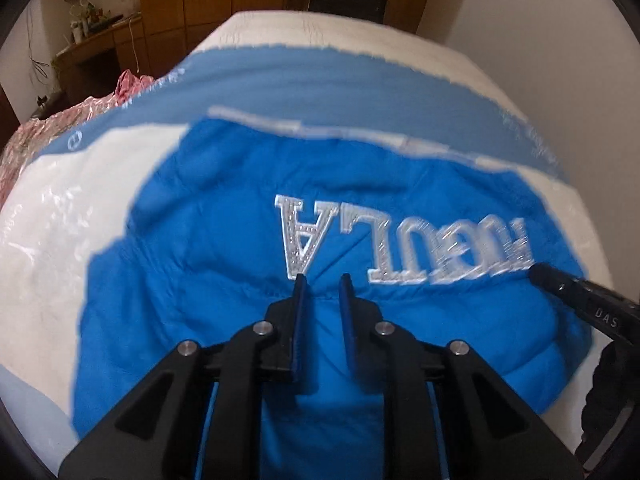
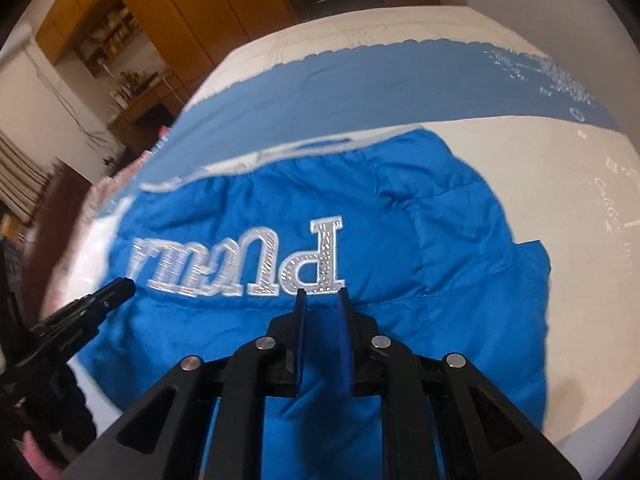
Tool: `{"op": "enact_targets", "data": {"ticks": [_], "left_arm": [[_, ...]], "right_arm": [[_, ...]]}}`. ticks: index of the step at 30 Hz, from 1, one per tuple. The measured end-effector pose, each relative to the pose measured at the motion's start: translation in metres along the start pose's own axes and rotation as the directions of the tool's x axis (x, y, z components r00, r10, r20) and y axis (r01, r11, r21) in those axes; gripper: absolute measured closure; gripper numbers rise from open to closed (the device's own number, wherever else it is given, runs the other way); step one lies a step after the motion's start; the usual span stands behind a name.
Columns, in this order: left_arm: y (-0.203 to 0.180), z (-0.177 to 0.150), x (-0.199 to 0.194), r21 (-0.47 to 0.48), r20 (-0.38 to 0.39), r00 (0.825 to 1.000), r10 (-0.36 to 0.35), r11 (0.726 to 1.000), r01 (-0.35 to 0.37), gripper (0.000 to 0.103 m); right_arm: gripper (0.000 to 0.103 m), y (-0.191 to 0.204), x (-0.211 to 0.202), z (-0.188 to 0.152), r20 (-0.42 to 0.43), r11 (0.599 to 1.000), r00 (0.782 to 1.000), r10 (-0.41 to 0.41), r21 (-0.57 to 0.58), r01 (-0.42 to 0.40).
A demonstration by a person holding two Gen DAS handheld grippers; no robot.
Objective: Fold large clothes
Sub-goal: 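Press and smooth the folded jacket back with both grippers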
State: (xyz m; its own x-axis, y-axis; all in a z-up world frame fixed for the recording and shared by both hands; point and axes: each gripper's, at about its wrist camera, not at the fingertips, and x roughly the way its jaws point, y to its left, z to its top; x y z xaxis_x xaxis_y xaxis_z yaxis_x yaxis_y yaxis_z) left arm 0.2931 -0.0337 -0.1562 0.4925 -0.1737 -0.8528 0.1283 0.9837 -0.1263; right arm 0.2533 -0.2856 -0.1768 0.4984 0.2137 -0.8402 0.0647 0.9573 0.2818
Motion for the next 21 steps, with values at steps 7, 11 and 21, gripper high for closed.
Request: {"op": "enact_targets", "data": {"ticks": [7, 11, 21], "left_arm": [[0.015, -0.010, 0.023, -0.002, -0.006, 0.999, -0.043, 0.999, 0.043, 0.088], [0.007, -0.008, 0.021, 0.002, -0.019, 1.000, -0.013, 1.000, 0.013, 0.088], [-0.019, -0.042, -0.015, 0.039, 0.044, 0.999, -0.021, 0.999, 0.020, 0.086]], "right_arm": [[0.092, 0.002, 0.024, -0.023, 0.070, 0.996, 0.996, -0.045, -0.068, 0.050], [0.093, 0.001, 0.018, -0.020, 0.049, 0.998, 0.998, -0.032, -0.045, 0.034], [0.088, 0.021, -0.019, -0.049, 0.102, 0.997, 0.995, 0.012, -0.075, -0.005]]}}
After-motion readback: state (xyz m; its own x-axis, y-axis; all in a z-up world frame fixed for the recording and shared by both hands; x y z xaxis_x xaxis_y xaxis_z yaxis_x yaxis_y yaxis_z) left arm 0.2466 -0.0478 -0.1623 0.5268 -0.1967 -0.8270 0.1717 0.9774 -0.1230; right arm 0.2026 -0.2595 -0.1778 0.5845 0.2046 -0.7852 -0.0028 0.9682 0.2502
